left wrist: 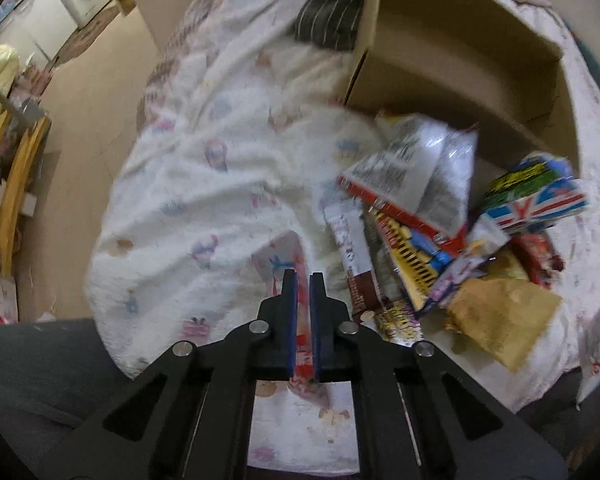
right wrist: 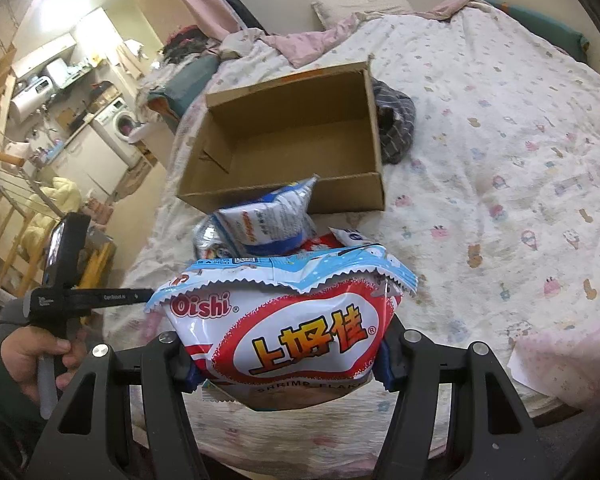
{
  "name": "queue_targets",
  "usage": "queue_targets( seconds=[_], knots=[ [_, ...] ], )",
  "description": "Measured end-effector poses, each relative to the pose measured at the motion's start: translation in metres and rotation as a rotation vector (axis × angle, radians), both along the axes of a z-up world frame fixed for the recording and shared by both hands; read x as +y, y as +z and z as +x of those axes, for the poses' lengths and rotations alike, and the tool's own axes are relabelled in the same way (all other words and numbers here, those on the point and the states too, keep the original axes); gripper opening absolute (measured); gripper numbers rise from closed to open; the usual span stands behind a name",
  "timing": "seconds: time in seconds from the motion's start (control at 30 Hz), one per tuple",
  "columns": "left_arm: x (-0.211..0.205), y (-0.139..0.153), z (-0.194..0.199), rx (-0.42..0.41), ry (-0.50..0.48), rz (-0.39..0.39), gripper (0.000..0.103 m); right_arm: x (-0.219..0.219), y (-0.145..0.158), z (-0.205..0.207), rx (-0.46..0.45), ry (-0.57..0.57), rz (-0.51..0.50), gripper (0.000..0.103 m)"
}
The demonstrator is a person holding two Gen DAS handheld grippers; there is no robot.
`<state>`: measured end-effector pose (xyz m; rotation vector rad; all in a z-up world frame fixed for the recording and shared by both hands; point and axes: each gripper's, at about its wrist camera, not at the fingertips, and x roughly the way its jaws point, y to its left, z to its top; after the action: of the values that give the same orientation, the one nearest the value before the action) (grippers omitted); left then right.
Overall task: Organize snacks
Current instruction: 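Grasp the pink sachet with the left tool and lift it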
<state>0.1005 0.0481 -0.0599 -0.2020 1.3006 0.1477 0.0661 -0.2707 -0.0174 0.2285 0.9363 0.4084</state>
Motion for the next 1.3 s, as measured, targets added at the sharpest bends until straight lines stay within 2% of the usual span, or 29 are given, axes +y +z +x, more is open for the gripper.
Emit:
queue_targets(
  seconds=[0.03,0.17,0.23,0.27,0.33,0.4,0.43,0.47,0.57,0.67,0.87,0.93,1.1,1.17,1.23,1.27,1.3],
  knots=[
    [0.000,0.001,-0.002,-0.010,0.001,-0.006,0.003,0.001,0.002,0.002,0.008,0.006,0.005,0.065],
    [0.006,0.036,-0.003,-0.088,-0.017,-0.046,0.003,0.005,0.014,0.014,0.021,0.013,0.017,0.065],
    [0.004,0.045,-0.001,-0.118,-0.039,-0.036,0.003,0.010,0.023,0.020,0.003,0.019,0.014,0.065],
    [0.001,0.047,0.004,-0.121,-0.053,-0.005,0.003,0.012,0.026,0.022,-0.008,0.020,0.004,0.065],
    [0.001,0.029,0.008,-0.049,-0.062,-0.010,0.006,0.017,0.031,0.028,-0.033,0.025,-0.012,0.065],
    [0.014,-0.004,0.007,0.044,-0.028,-0.099,0.033,0.018,0.029,0.032,-0.032,0.022,-0.002,0.065],
    [0.018,-0.013,0.005,0.067,-0.007,-0.114,0.058,0.018,0.025,0.034,-0.024,0.020,0.004,0.065],
    [0.023,-0.030,0.001,0.098,0.033,-0.117,0.062,0.018,0.021,0.036,-0.015,0.017,0.005,0.065],
    [0.026,-0.062,-0.006,0.181,0.070,-0.146,0.062,0.018,0.005,0.038,0.029,0.010,-0.005,0.065],
    [0.021,-0.080,-0.011,0.230,0.076,-0.155,0.062,0.016,-0.005,0.038,0.059,0.008,-0.006,0.065],
    [0.003,-0.093,-0.001,0.227,0.046,-0.079,0.060,0.013,-0.011,0.040,0.072,-0.001,-0.007,0.065],
    [-0.005,-0.090,0.000,0.206,0.015,-0.053,0.051,0.014,-0.010,0.040,0.068,-0.004,-0.004,0.065],
    [-0.009,-0.079,-0.006,0.189,0.008,-0.058,0.043,0.013,-0.009,0.036,0.054,-0.005,-0.015,0.065],
    [-0.010,-0.069,-0.010,0.171,0.001,-0.056,0.032,0.011,-0.009,0.036,0.060,-0.011,-0.009,0.065],
    [-0.011,-0.055,-0.009,0.155,-0.006,-0.053,0.027,0.010,-0.008,0.036,0.058,-0.016,-0.004,0.065],
    [-0.010,-0.051,-0.008,0.149,-0.006,-0.057,0.020,0.009,-0.008,0.035,0.055,-0.017,-0.002,0.065],
    [-0.009,-0.047,-0.008,0.146,-0.003,-0.066,0.019,0.009,-0.007,0.035,0.052,-0.016,-0.002,0.065]
  ],
)
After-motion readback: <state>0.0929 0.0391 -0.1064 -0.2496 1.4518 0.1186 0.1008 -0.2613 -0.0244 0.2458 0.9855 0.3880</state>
